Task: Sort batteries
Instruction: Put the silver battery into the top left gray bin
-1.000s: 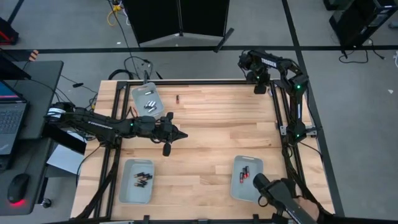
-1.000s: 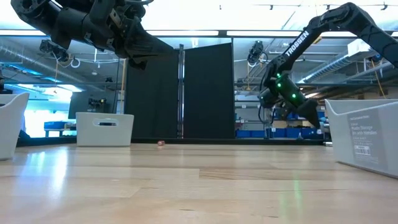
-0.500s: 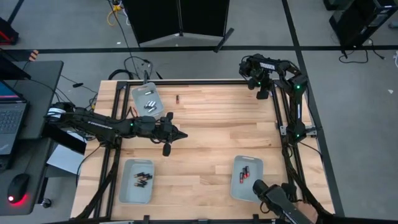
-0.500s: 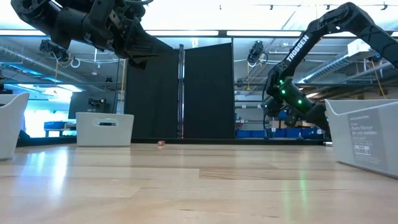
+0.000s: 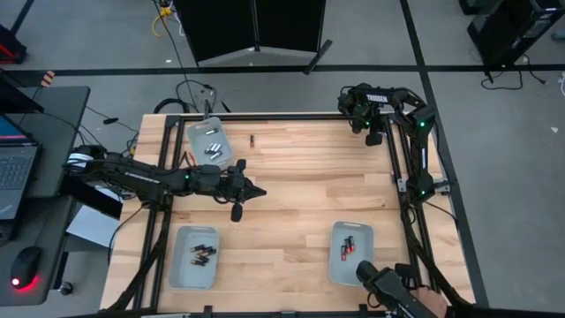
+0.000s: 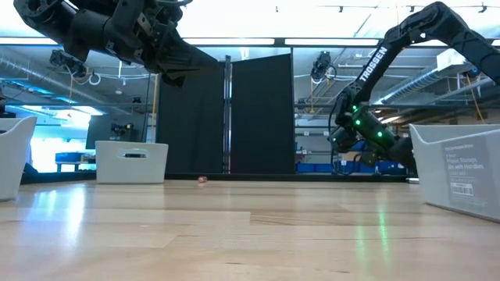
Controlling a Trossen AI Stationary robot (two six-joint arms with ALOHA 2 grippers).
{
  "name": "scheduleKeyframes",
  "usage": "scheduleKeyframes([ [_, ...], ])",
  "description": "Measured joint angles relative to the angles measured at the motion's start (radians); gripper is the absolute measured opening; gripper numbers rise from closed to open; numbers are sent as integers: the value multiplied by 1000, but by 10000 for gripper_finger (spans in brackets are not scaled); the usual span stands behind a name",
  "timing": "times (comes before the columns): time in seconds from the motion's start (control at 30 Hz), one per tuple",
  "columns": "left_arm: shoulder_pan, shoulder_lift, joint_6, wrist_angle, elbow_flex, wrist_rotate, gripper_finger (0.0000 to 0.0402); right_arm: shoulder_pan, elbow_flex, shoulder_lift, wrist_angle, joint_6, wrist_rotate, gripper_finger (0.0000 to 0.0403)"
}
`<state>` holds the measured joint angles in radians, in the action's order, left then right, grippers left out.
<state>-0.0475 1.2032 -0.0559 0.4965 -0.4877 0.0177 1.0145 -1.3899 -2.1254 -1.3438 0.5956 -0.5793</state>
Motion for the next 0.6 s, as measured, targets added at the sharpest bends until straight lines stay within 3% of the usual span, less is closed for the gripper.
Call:
scheduleKeyframes([
  [0.2, 0, 0, 0, 2, 0, 0, 5, 0, -1, -42, 17, 6, 4, 8],
  [0.6, 0, 0, 0, 9, 0, 0, 5, -3, -102, -50, -16, 2, 120, 8],
])
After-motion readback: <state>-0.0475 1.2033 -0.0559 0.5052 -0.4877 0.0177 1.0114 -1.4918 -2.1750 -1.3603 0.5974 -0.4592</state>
